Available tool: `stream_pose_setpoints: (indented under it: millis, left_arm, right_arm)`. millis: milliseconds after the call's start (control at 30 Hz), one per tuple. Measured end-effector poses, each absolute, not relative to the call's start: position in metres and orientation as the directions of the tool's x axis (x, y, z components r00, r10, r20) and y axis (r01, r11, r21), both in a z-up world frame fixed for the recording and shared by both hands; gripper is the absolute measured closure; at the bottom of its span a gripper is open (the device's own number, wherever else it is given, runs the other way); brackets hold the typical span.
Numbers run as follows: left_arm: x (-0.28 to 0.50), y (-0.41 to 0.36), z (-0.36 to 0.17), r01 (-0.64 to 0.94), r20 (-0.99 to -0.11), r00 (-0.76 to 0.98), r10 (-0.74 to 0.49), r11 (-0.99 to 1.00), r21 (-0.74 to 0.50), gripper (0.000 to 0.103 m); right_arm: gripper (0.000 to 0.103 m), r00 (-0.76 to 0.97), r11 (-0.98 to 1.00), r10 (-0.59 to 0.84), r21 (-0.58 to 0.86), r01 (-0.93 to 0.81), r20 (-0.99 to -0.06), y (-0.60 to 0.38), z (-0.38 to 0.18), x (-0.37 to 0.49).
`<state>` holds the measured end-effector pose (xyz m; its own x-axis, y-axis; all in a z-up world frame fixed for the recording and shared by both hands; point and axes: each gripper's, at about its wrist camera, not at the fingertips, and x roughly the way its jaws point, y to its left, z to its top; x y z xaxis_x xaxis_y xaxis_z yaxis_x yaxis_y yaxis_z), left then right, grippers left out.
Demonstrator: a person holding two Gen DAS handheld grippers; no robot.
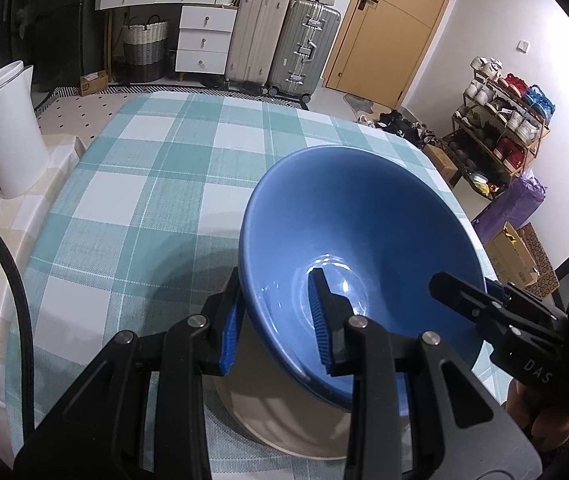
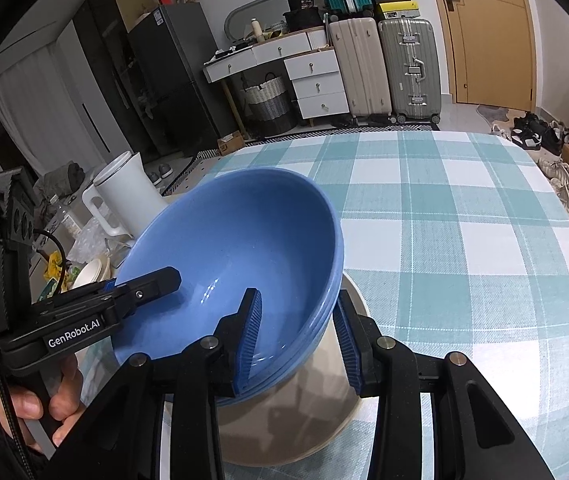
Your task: Organize plates and bowls
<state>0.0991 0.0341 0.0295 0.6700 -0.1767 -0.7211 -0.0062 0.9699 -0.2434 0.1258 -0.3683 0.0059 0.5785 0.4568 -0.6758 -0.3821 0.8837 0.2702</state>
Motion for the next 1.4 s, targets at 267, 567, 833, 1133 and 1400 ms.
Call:
stream_pose_setpoints:
  millis: [267, 567, 833, 1133, 1400]
  left_arm:
    - [0.104, 0.032, 0.028, -0.002, -0.721, 0.672, -0.17, 0.973, -0.232, 0.075]
    - [0.108, 0.032, 0.027, 0.004, -0.722, 0.669, -0.175, 0.973, -0.232, 0.074]
    - [0.097, 0.038, 0.037, 0.008, -0.715, 0.682, -0.154, 0.979, -0.203, 0.05]
    - [0.057, 0.051, 0.071, 0.057, -0.582, 0.804, -0.121, 0.99, -0.127, 0.001]
    - [0.013, 0.064, 0.081, 0.077, -0.458, 0.882, -0.111, 0.993, -0.092, 0.001]
  right_arm:
    - [0.064, 0.586, 0.887, 0.45, 0.262, -0.38, -0.674, -0.368, 0.007, 0.128]
    - [0.06, 0.585, 0.882, 0.459, 0.263, -0.391, -0.669, -0.37, 0.007, 0.127]
    - [0.043, 0.585, 0.882, 0.453, 0.24, -0.407, -0.673, -0.374, 0.008, 0.122]
    - [0.0, 0.618, 0.856, 0.496, 0.226, -0.465, -0.611, -0.389, 0.024, 0.108]
    - [0.0, 0.67, 0.819, 0.538, 0.127, -0.56, -0.512, -0.398, 0.031, 0.074]
